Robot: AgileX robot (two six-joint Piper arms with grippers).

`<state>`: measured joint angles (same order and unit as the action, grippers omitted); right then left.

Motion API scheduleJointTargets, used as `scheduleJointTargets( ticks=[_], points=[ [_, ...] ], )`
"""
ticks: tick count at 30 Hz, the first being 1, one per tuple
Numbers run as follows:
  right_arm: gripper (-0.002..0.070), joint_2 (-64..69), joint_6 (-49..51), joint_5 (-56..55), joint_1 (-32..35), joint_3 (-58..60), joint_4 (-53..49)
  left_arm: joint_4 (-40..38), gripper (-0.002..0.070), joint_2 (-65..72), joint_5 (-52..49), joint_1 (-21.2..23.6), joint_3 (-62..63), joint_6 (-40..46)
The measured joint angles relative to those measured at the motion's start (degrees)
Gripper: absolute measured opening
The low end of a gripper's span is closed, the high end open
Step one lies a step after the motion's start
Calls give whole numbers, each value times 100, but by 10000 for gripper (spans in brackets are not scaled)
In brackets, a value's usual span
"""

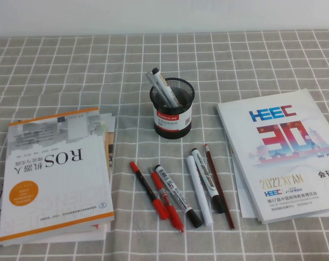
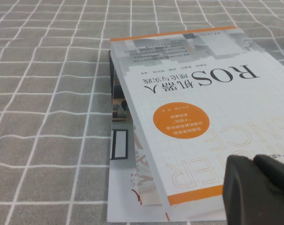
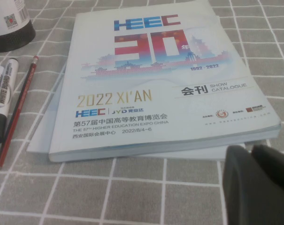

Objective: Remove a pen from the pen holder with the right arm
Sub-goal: 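Take a marker out of the pen holder and lay it on the table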

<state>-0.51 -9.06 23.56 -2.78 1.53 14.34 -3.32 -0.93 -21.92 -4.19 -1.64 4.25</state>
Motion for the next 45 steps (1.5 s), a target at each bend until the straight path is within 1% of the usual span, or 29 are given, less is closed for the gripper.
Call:
scheduleJointTargets(
  ticks=[23,32,38,41,45],
  points=[
    [-13,0,0,-12,0,0,84,0,-3,0,0,0,0,0],
    [-13,0,0,-132,0,0,871,0,-3,0,0,0,0,0],
    [-13,0,0,-650,0,0,1487,0,-3,0,0,0,0,0],
    [-12,0,0,-1080,0,0,2166,0,-3,0,0,0,0,0],
    [-13,0,13,-1469,0,0,3428,0,-3,0,0,0,0,0]
  ],
)
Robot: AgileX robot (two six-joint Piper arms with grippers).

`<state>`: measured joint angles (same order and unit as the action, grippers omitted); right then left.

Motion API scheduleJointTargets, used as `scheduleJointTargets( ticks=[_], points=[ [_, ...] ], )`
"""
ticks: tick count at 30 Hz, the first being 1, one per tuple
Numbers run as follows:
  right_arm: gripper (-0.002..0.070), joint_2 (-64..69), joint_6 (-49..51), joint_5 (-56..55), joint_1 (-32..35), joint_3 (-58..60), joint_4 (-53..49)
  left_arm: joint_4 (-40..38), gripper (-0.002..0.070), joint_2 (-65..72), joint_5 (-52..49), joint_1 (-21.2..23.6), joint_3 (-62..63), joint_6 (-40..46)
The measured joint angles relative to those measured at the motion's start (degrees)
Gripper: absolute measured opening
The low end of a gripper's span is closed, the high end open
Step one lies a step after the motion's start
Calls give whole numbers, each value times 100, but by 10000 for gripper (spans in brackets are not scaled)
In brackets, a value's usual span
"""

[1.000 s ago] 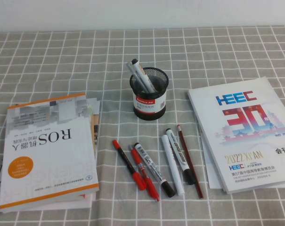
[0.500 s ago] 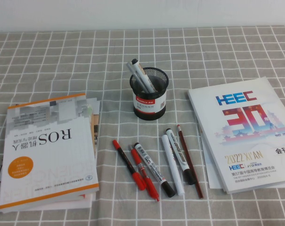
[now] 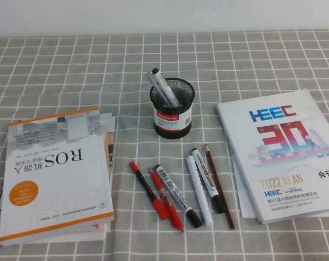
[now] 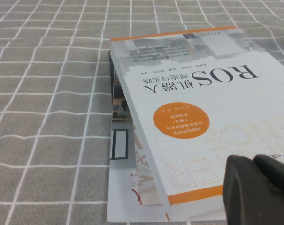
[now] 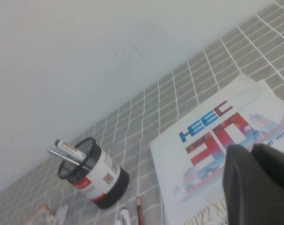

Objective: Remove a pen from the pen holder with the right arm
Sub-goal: 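Take a marker out of the pen holder and lay it on the table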

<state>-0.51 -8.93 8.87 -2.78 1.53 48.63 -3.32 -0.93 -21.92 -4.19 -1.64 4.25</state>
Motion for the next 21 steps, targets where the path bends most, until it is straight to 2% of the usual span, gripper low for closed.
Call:
scheduleJointTargets(
  ticks=[9,15,21],
  points=[
    [-13,0,3,-82,0,0,517,0,-3,0,0,0,0,0],
    [-13,399,3,899,0,-493,420,0,-3,0,0,0,0,0],
    [-13,1749,3,2169,0,-1579,-413,0,-3,0,0,0,0,0]
  ],
)
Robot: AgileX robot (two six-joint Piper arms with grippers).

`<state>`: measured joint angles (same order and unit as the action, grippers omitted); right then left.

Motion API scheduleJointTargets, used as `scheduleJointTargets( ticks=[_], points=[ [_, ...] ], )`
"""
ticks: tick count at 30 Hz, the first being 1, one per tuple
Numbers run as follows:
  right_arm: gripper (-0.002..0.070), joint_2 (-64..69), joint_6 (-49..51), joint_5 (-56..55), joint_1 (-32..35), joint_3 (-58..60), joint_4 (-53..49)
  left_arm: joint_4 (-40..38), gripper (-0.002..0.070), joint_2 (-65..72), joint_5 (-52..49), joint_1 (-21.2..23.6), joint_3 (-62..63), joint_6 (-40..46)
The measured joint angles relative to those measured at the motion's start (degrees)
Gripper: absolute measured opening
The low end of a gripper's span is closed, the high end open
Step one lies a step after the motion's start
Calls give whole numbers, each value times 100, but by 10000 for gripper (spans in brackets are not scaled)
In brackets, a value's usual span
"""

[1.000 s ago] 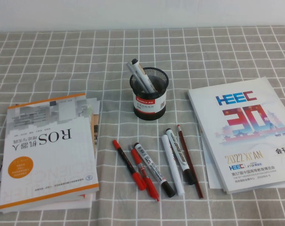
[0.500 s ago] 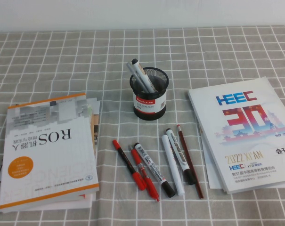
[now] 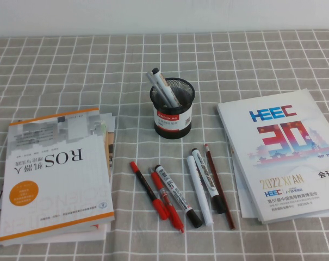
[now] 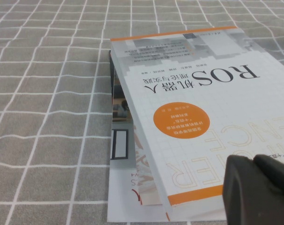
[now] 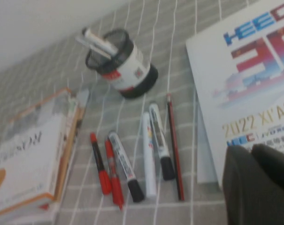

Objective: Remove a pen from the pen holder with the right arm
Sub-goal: 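Take a marker out of the pen holder and lay it on the table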

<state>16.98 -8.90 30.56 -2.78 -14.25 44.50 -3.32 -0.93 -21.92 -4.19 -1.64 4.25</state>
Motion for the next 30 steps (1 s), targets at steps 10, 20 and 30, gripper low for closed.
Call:
scheduleJointTargets(
  ticks=[10,20,30],
  points=[
    [-13,2083,0,1629,0,-1582,-1369,0,-3,0,0,0,0,0],
    [-13,3593,-356,1273,-560,-2608,-1645,0,-3,0,0,0,0,0],
    [-13,5740,-416,321,-2571,-4094,-2214,0,-3,0,0,0,0,0]
  ],
)
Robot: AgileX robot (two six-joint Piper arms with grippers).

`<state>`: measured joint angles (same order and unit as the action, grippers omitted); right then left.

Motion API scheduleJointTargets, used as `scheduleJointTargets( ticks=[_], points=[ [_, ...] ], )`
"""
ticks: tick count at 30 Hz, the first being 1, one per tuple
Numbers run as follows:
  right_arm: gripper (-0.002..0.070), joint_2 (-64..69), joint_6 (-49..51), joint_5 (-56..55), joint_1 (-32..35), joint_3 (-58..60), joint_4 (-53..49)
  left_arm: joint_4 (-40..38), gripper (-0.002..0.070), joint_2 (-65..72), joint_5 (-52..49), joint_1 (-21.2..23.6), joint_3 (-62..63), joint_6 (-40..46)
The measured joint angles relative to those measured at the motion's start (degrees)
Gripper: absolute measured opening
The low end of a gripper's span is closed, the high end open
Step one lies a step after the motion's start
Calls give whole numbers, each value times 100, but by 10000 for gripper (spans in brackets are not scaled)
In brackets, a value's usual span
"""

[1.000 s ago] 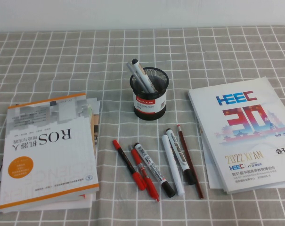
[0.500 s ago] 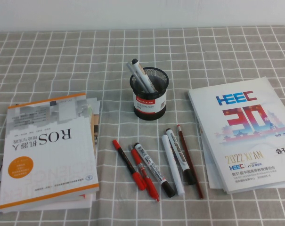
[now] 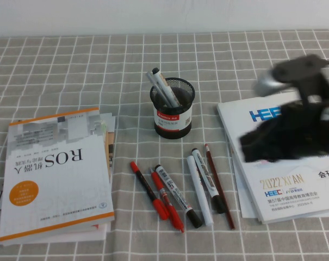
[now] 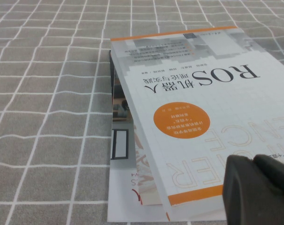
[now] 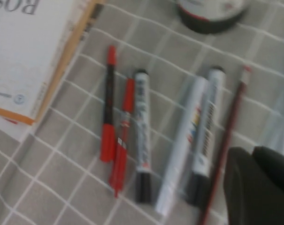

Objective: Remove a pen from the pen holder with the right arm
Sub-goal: 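Take a marker out of the pen holder and lay it on the table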

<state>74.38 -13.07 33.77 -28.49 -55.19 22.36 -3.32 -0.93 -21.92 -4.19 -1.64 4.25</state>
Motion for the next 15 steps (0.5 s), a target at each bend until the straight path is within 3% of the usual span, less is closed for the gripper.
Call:
scheduleJointTargets(
  ticks=[9,15],
  points=[
    [-8,1523,-202,-379,-851,-1467,-264,0,-3,0,0,0,0,0],
    [67,2109,-496,-893,-878,-1952,-330,0,-3,0,0,0,0,0]
  ],
)
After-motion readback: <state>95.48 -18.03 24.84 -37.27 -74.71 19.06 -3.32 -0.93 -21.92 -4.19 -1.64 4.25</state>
